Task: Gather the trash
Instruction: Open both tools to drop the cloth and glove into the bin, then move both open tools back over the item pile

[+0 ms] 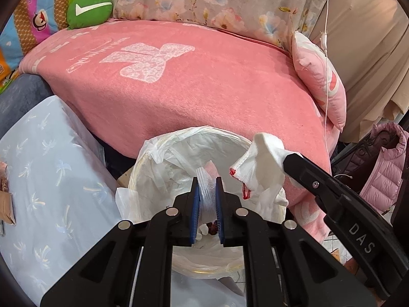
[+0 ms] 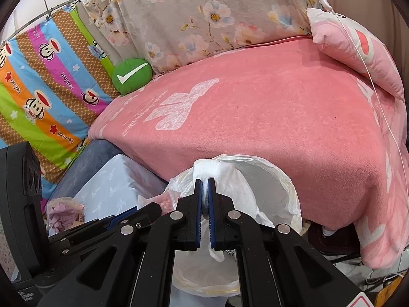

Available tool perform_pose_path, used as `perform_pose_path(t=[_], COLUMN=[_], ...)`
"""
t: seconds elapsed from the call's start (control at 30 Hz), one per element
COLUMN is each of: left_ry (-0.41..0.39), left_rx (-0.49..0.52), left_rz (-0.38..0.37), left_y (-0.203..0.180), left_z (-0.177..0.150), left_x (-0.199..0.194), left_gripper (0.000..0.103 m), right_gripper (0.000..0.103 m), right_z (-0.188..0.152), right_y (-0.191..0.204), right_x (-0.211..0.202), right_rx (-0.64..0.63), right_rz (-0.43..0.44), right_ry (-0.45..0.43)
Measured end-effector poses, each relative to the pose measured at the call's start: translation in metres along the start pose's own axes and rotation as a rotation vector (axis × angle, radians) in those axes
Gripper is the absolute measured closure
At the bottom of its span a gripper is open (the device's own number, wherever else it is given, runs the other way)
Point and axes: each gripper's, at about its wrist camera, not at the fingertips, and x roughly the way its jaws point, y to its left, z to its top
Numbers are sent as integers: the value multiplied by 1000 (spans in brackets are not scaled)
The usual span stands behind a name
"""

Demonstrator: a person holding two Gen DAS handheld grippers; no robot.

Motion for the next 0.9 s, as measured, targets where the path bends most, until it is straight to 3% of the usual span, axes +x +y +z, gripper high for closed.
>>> perform_pose_path(t=[0.17, 0.33, 0.43, 0.73, 0.9], left_ry=[9, -6, -13, -28, -46], left_rx=[-25, -48, -62, -91, -128], left_rz=[10, 30, 41, 63, 77], left_y=[7, 16, 19, 35, 48], left_z=[1, 3, 2, 1, -2], left_x=[0, -5, -7, -12, -21], left_gripper=[87, 60, 54, 51, 51], right_gripper=[98, 96, 96, 84, 83], right_z=[1, 1, 1, -3, -9], right_y=[0, 2, 5, 15, 25], right_x=[1, 4, 4, 7, 10], right_rx=[0, 1, -6, -19, -42], right_rz=[2, 3, 5, 2, 16], right_ry=[3, 10, 13, 18, 41])
